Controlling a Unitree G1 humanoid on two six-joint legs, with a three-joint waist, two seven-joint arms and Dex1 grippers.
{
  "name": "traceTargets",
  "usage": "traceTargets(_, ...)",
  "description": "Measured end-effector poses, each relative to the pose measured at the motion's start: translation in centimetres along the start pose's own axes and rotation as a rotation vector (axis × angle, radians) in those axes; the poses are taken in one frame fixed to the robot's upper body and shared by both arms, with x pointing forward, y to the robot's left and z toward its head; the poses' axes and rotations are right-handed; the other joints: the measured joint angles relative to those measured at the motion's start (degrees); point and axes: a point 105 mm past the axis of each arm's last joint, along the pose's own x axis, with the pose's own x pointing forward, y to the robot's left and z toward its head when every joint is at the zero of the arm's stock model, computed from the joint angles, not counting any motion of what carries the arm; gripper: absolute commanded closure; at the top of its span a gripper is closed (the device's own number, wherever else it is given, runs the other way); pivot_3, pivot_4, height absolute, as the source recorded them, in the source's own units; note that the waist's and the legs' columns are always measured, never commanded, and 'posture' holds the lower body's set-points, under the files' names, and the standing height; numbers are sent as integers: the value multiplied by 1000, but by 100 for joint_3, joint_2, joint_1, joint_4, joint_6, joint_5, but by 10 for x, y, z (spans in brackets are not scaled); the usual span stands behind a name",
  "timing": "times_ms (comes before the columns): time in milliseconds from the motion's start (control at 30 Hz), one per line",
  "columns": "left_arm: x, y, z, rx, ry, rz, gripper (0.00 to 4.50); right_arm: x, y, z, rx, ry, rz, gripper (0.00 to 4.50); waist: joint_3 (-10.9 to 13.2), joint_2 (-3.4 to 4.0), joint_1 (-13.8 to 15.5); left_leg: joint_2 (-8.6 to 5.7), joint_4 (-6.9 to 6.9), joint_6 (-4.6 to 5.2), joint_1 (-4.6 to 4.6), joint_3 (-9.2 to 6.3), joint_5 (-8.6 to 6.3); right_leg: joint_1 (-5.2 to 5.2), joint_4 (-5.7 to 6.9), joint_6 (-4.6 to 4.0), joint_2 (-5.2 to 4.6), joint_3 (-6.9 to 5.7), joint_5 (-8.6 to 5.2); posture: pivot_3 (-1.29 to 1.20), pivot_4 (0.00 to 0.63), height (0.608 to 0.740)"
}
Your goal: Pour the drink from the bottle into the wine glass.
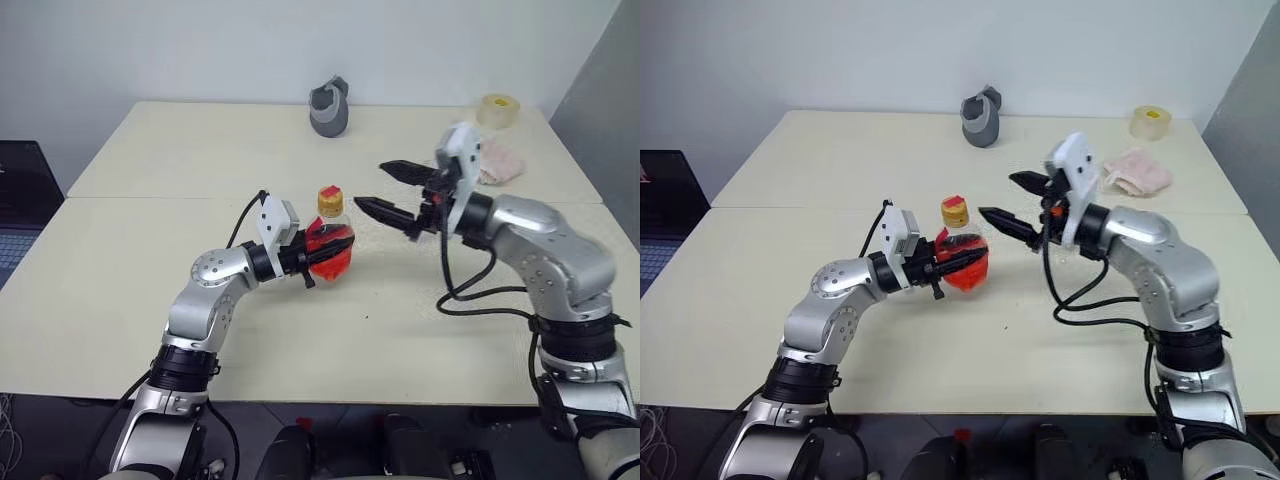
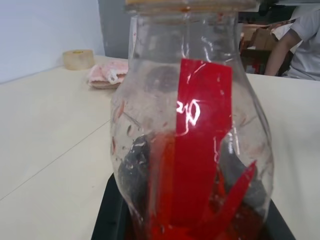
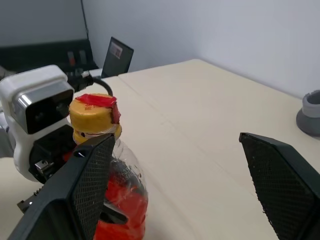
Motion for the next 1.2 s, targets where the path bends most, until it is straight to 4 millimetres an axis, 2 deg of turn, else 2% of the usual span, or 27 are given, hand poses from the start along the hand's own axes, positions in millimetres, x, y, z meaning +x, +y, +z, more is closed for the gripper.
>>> traceTargets(233, 0, -1, 1, 3, -1, -16, 3458, 6, 27, 8, 58, -56, 140, 271, 0, 0, -15, 0, 1, 2, 0, -3, -1, 1, 1, 0, 1, -2, 0, 0, 150, 740)
traceTargets(400, 3, 0, 6, 16, -9, -23, 3458, 26, 43, 12, 77, -90, 192, 271, 0, 0, -24, 0, 1, -2, 1, -3, 1, 1, 1, 0, 1, -2, 0, 0, 150, 740)
traceTargets(600, 3, 0, 6, 16, -9, -24, 3458, 44, 37, 5, 58, -82, 150, 271, 0, 0, -24, -2, 2, -5, 1, -4, 3, 1, 0, 0, 0, -3, 0, 0, 150, 740)
traceTargets(733, 3, 0, 6, 17, -9, -23, 3458, 47, 30, 4, 35, -81, 121, 271, 0, 0, -24, -1, 1, -7, 1, -4, 4, 1, 0, 0, 0, -2, 0, 0, 150, 740)
traceTargets(833, 3, 0, 6, 16, -8, -23, 3458, 48, 28, 1, 40, -76, 116, 844, 0, 0, -24, -1, 1, -6, 1, -4, 3, 0, 1, 0, 0, -2, 0, 0, 150, 740)
traceTargets(1067, 0, -1, 1, 4, 0, -13, 3458, 50, 37, 2, 51, -82, 175, 3276, 0, 1, -25, -1, 1, -4, 1, -6, 2, 0, 1, 0, 0, -3, 0, 0, 150, 740)
traceTargets(1200, 0, -2, 1, 5, -1, -16, 3458, 49, 38, 3, 72, -83, 183, 3314, 0, 0, -25, -1, 1, -6, 0, -6, 3, 0, 1, 0, 0, -3, 0, 0, 150, 740)
